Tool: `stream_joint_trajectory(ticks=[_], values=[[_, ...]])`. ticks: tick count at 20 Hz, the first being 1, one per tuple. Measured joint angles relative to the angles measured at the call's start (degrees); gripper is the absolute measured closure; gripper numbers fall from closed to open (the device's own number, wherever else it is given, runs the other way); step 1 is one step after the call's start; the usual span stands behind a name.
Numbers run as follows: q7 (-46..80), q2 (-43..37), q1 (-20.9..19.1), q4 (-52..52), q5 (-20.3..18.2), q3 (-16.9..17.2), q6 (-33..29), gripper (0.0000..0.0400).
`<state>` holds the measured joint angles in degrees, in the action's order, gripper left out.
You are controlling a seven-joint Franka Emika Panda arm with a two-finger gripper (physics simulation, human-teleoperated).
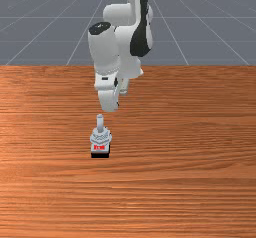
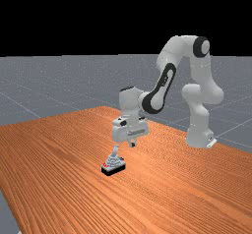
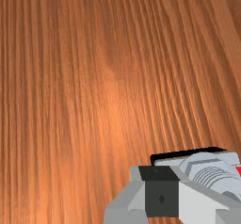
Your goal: Turn on the trigger
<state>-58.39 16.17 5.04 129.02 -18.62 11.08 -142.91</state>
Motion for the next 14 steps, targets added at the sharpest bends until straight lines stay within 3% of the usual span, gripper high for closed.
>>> stream_joint_trajectory(ticks=[1, 2, 3, 4, 5, 12, 13, 14], values=[[0.15, 0.33, -0.09, -0.52, 0.08, 0.00, 0.11, 0.0400], [3.75, 0.18, 1.54, 0.48, 3.81, 1.23, -3.93, 0.0400], [1.13, 1.23, 1.13, -1.73, 4.99, 1.00, -0.86, 0.0400], [7.14, 1.42, 2.89, -1.72, 7.50, 2.65, -1.69, 0.0400], [5.66, 1.51, 1.80, -1.98, 4.64, 1.80, -1.20, 0.0400], [2.84, 1.63, 0.44, -1.43, 3.94, 1.83, -2.43, 0.0400], [6.43, 2.22, 2.10, -1.66, 7.60, 3.48, -2.77, 0.0400], [6.81, 2.79, 2.37, -1.62, 7.93, 3.69, -3.43, 0.0400]])
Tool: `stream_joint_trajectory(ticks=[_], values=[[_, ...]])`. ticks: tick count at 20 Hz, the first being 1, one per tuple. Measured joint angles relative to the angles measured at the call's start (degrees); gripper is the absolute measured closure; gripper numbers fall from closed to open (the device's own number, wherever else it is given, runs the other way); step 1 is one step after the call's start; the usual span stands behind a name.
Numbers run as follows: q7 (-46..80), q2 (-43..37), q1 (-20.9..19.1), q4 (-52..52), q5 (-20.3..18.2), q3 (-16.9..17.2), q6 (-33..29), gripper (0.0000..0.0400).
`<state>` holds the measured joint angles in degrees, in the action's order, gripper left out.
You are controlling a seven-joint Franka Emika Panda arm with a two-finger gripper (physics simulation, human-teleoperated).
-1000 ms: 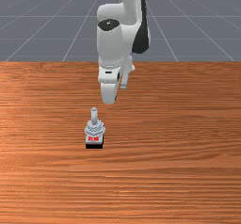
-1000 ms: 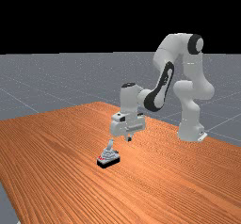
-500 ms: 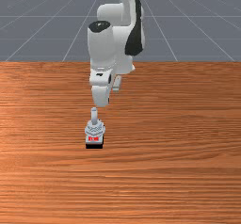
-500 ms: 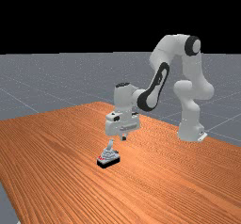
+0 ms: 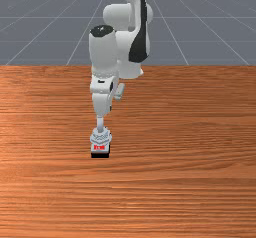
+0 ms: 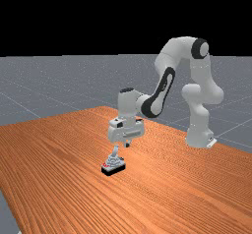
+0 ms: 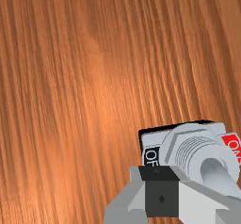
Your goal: Turn on the trigger
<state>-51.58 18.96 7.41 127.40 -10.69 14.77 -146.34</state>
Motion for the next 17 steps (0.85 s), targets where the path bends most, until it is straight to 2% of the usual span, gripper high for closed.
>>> stream_joint_trajectory(ticks=[2, 3, 7, 10, 13, 17], values=[[0.04, 1.24, 0.22, 0.01, -0.15, 0.05, -1.26, 0.0400], [-2.61, 1.62, -1.63, -0.27, -4.11, -1.83, -0.86, 0.0400], [-1.17, 2.03, -2.07, -0.58, -4.70, -1.08, -0.75, 0.0400], [-5.59, 1.60, -3.47, 0.18, -5.28, -1.86, -2.42, 0.0400], [-10.24, 3.87, -4.46, -4.26, -3.67, -2.65, 1.36, 0.0400], [-8.38, 7.68, -4.89, -13.41, -4.15, -2.94, 5.97, 0.0400]])
